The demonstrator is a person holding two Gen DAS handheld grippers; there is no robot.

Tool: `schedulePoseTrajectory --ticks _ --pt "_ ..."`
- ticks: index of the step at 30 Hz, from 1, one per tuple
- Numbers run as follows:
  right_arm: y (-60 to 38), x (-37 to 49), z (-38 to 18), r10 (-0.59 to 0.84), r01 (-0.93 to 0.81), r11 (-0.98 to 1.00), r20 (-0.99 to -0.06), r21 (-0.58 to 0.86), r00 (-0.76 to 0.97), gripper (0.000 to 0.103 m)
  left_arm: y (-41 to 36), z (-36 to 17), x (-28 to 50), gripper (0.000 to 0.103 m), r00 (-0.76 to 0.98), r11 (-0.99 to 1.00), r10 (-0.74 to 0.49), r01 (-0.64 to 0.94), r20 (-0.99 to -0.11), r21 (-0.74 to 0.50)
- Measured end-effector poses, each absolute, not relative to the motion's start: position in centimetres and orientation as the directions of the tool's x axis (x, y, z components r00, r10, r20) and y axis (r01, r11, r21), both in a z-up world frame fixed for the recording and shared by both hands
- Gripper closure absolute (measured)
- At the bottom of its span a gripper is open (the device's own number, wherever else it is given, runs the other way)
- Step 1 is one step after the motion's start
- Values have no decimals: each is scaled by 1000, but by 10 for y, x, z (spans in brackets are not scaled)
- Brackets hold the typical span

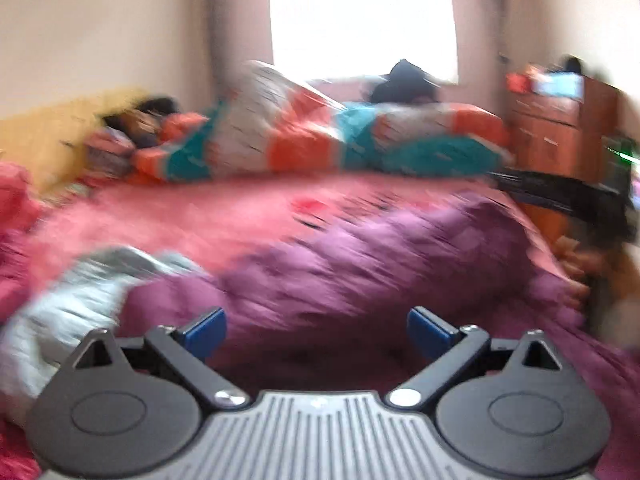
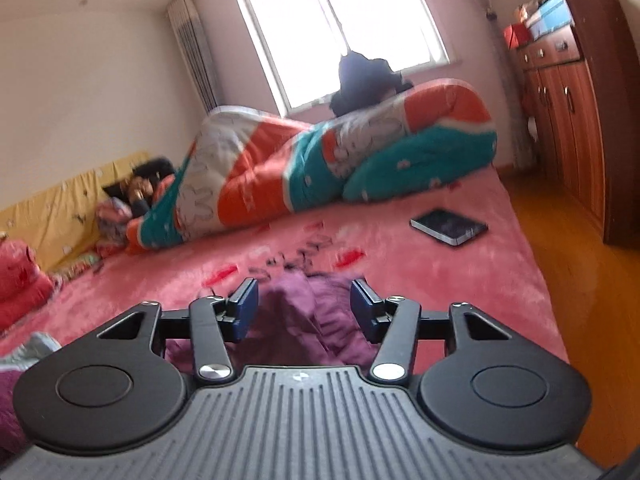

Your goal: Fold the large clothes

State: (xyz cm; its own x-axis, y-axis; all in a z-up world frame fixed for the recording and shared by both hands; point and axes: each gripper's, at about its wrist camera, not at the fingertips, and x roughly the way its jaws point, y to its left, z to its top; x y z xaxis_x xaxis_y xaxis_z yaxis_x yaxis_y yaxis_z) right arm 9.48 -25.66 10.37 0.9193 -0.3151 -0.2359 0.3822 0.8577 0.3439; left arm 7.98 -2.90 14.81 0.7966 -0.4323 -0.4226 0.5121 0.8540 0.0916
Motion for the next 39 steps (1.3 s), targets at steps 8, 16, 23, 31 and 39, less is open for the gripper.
schedulePoseTrajectory --ticks 8,16,23,31,39 --pt "-222 99 109 -180 228 925 -178 304 968 9 -1 114 128 46 832 955 -279 294 -480 -46" --pt "-219 134 65 -153 277 937 -463 213 873 7 4 72 109 50 781 949 -268 315 -565 -14" --pt "-209 142 63 -217 309 945 -501 108 838 4 9 61 127 42 733 956 -227 294 -642 -3" --pt "-218 133 66 -191 303 938 -480 167 856 1 -5 110 111 46 811 950 -296 307 -505 -64" --pt "-229 115 81 -196 305 921 -391 241 899 0 -21 85 169 47 821 980 -196 186 -536 -73"
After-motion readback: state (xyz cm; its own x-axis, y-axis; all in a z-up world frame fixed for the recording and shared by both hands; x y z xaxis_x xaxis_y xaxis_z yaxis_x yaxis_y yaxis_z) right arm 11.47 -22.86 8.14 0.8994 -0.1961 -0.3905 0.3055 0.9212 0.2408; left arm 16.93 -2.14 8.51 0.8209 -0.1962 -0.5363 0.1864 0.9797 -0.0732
